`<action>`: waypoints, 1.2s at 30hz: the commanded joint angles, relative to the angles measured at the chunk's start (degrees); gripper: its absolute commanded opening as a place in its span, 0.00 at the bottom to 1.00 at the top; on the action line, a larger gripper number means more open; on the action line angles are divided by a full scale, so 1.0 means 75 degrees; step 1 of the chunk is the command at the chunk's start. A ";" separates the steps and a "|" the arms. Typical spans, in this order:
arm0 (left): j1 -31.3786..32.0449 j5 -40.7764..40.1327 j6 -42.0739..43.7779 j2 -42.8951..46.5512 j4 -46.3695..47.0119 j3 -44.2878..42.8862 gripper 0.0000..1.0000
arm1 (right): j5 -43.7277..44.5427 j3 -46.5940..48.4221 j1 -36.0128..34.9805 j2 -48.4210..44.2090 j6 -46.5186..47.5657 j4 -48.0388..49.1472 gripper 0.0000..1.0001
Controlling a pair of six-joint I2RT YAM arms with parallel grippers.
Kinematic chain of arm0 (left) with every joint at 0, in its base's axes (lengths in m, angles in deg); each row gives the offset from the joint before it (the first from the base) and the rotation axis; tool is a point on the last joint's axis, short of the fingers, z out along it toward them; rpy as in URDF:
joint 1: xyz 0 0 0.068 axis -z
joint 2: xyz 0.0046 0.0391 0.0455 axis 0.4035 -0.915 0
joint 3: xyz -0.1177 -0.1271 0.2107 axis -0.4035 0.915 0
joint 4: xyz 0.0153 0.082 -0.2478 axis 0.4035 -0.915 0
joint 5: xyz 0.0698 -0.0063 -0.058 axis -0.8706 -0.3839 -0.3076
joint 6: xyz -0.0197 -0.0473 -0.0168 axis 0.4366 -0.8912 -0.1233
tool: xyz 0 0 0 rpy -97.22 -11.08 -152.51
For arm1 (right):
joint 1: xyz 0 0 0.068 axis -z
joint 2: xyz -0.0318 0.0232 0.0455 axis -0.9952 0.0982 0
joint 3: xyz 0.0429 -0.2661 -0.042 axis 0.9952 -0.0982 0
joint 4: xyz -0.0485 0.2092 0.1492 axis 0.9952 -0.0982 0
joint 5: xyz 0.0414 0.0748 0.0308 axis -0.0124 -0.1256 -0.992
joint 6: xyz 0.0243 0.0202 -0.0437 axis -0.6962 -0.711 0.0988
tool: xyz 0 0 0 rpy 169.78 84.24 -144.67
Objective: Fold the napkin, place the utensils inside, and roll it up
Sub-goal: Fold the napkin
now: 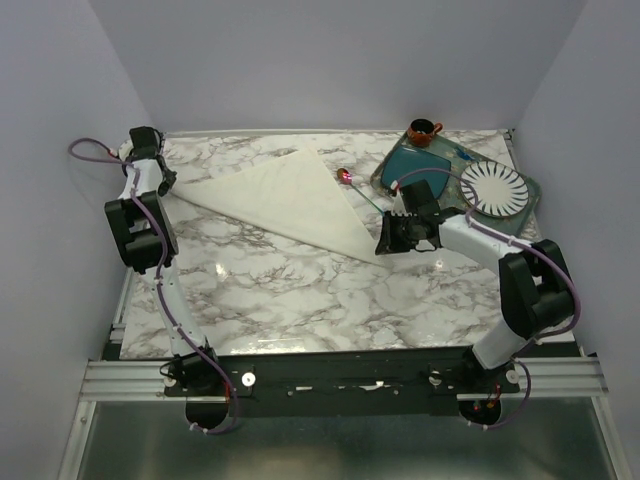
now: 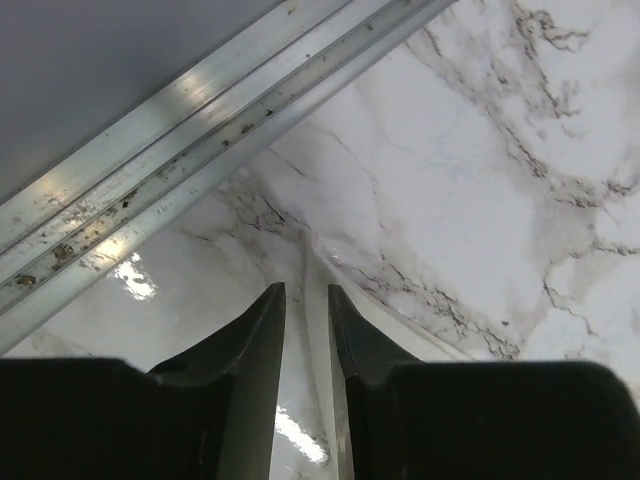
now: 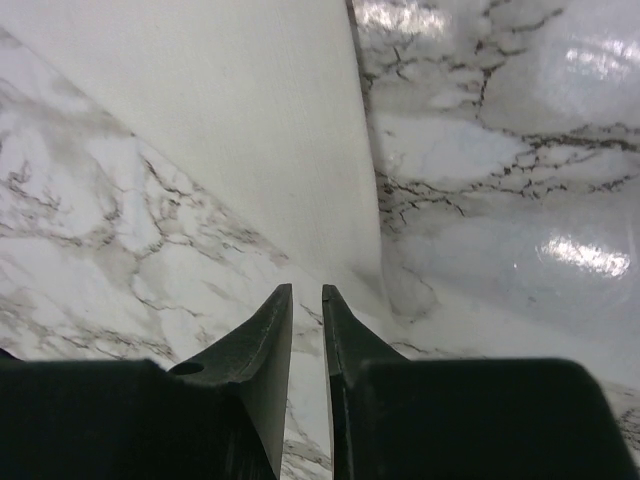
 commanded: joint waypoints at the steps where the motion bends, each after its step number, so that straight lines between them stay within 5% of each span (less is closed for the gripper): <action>1: 0.0639 0.0088 0.0271 0.0991 0.0111 0.0545 0.36 | -0.0299 0.0789 0.0014 0.0385 0.0029 -0.0072 0.26; 7: 0.1964 0.0651 -0.0150 0.2666 0.1200 0.3271 0.34 | -0.0909 0.1283 -0.0125 0.1147 -0.0158 0.0233 0.27; 11: 0.2795 0.2030 -0.0853 0.3651 0.2944 0.5140 0.23 | -0.1166 0.2218 -0.0641 0.1710 -0.0252 0.0233 0.32; 26: 0.2774 0.1603 -0.0608 0.4129 0.3206 0.6384 0.21 | 0.0485 0.0206 -0.0548 0.0786 0.0228 0.0187 0.33; 28: 0.2984 0.1277 -0.0398 0.4541 0.3194 0.6408 0.26 | 0.0439 0.0135 -0.0548 0.0203 0.0240 0.0116 0.41; 32: 0.3721 0.1297 -0.0572 0.5420 0.3077 0.6396 0.43 | 0.0835 0.1023 -0.0560 0.0069 0.0602 0.0104 0.77; 36: 0.4436 0.1484 -0.0795 0.5949 0.3065 0.6560 0.58 | 0.1668 0.3255 -0.0467 0.1391 0.1596 -0.0361 0.84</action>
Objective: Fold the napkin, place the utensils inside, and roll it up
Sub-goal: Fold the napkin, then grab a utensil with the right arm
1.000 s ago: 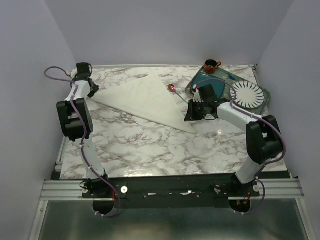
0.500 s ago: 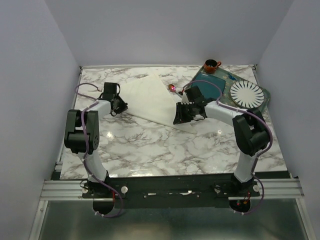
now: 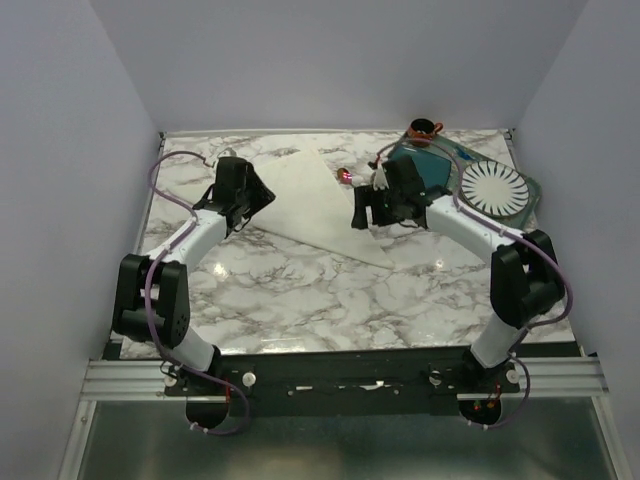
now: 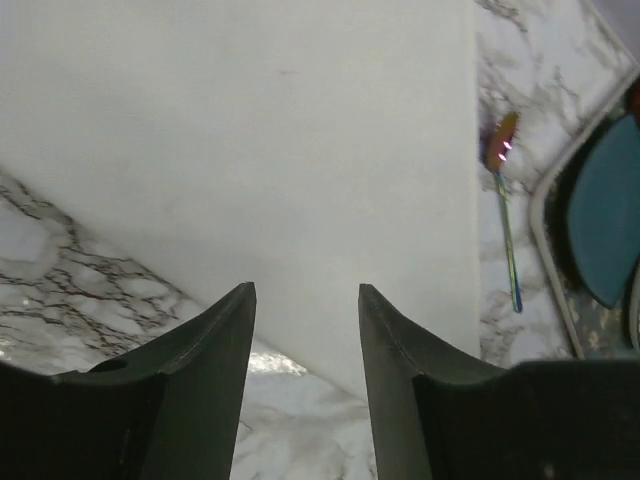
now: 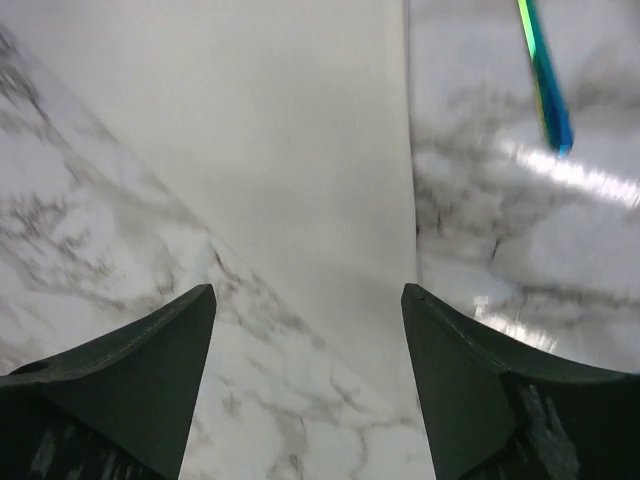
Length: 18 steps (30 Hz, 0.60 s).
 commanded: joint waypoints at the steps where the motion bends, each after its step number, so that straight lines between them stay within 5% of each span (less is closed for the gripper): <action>1: 0.0815 -0.0031 -0.0172 0.0788 0.0069 0.0140 0.62 | 0.1095 0.2379 0.0125 0.1329 0.1190 -0.0312 0.84; 3: 0.1236 0.0225 -0.0218 0.1058 0.0022 0.0222 0.71 | 0.0862 0.3303 0.0172 0.2126 0.1774 -0.0360 0.84; 7: 0.2020 0.0239 -0.0090 0.1526 -0.0118 0.0515 0.73 | 0.0756 0.4698 0.0254 0.3322 0.2188 -0.0629 0.82; 9: 0.2315 0.0192 0.0097 0.1819 -0.0223 0.0598 0.74 | 0.0755 0.5379 0.0336 0.4057 0.2165 -0.1117 0.59; 11: 0.2713 0.0192 0.0249 0.2007 -0.0282 0.0680 0.75 | 0.0733 0.6175 0.0407 0.4471 0.2118 -0.1483 0.52; 18: 0.3172 0.0122 0.0988 0.2324 -0.0598 0.0633 0.77 | 0.1048 0.6788 0.0501 0.5269 0.2422 -0.2046 0.54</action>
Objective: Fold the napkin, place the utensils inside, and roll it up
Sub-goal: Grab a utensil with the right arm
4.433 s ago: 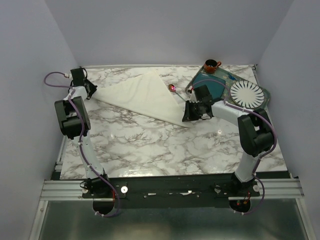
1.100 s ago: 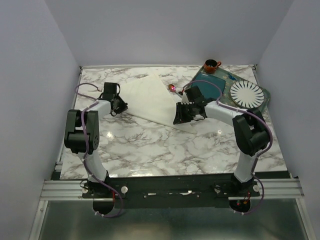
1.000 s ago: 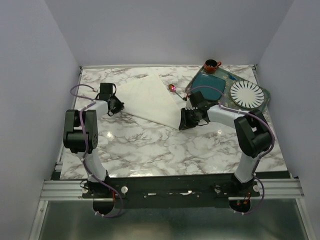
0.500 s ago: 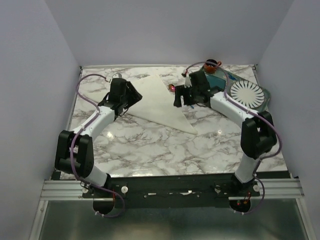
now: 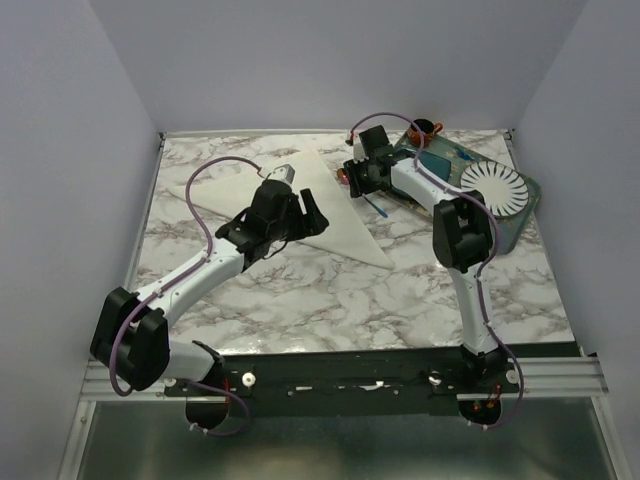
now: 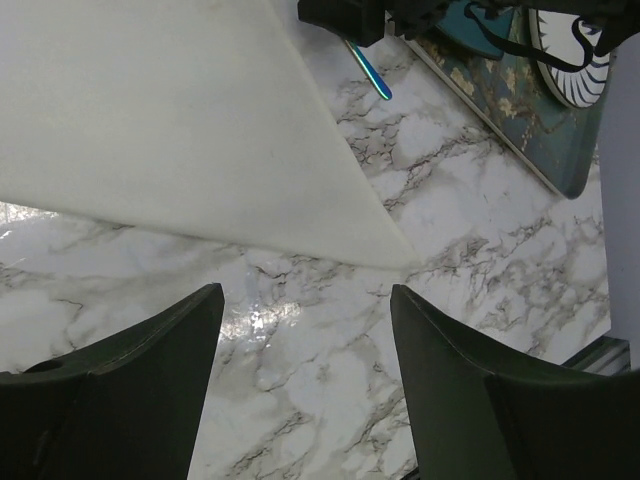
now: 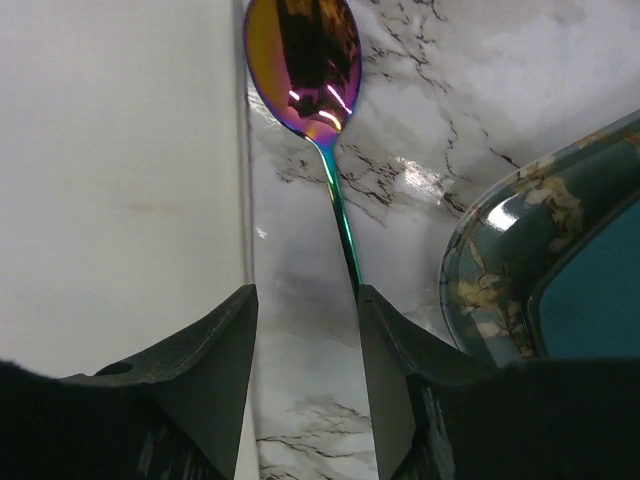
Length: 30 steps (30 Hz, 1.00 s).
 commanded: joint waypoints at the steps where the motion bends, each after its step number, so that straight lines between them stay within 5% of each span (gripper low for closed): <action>1: 0.0077 -0.0053 0.0644 0.0354 -0.0345 -0.0037 0.77 | 0.0268 0.0558 0.0096 0.0321 0.0365 -0.0739 0.54; 17: -0.0016 -0.0135 0.0634 0.0204 -0.1188 -0.1043 0.77 | 0.0126 0.1239 0.0143 0.1083 0.0353 -0.1688 0.40; 21: -0.0145 0.0180 0.0434 -0.0348 -0.1271 -0.1455 0.77 | 0.0115 0.1203 0.0154 0.1060 0.0319 -0.1734 0.21; 30: -0.0988 0.2403 -0.1145 -0.2620 -0.0640 -0.2545 0.77 | 0.0138 0.1519 0.0154 0.1083 0.0529 -0.1781 0.01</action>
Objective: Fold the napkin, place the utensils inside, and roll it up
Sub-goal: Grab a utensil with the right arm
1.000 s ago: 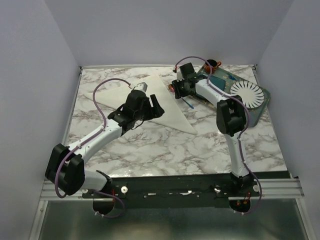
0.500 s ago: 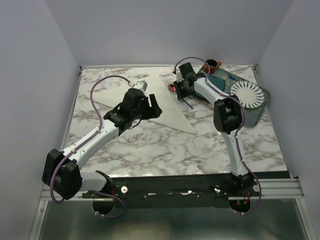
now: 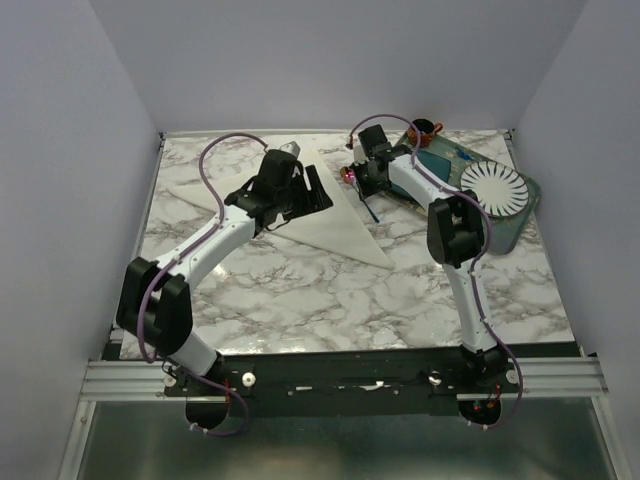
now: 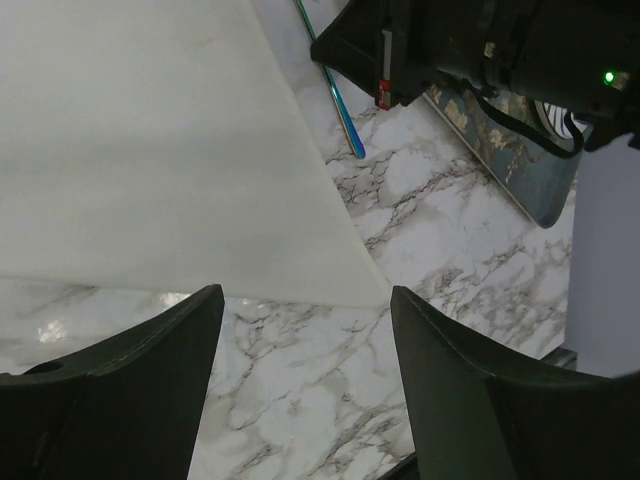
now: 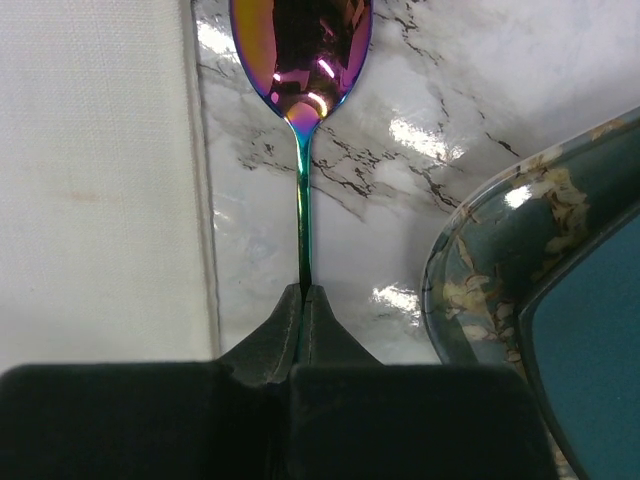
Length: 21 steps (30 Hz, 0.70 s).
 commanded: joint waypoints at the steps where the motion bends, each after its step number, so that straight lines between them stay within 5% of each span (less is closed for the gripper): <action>1: -0.0557 0.1728 -0.1322 -0.1176 0.0649 -0.0482 0.77 | 0.0056 0.0307 0.0029 0.0174 0.0296 -0.0430 0.01; 14: -0.0676 0.1928 -0.2307 -0.3906 0.1846 -0.2636 0.78 | -0.0118 -0.0349 0.0029 -0.1173 0.0742 0.0192 0.01; 21: -0.0664 0.1357 -0.2648 -0.4026 0.1952 -0.2569 0.72 | -0.0821 -0.0946 0.0041 -0.1700 0.0215 0.0355 0.01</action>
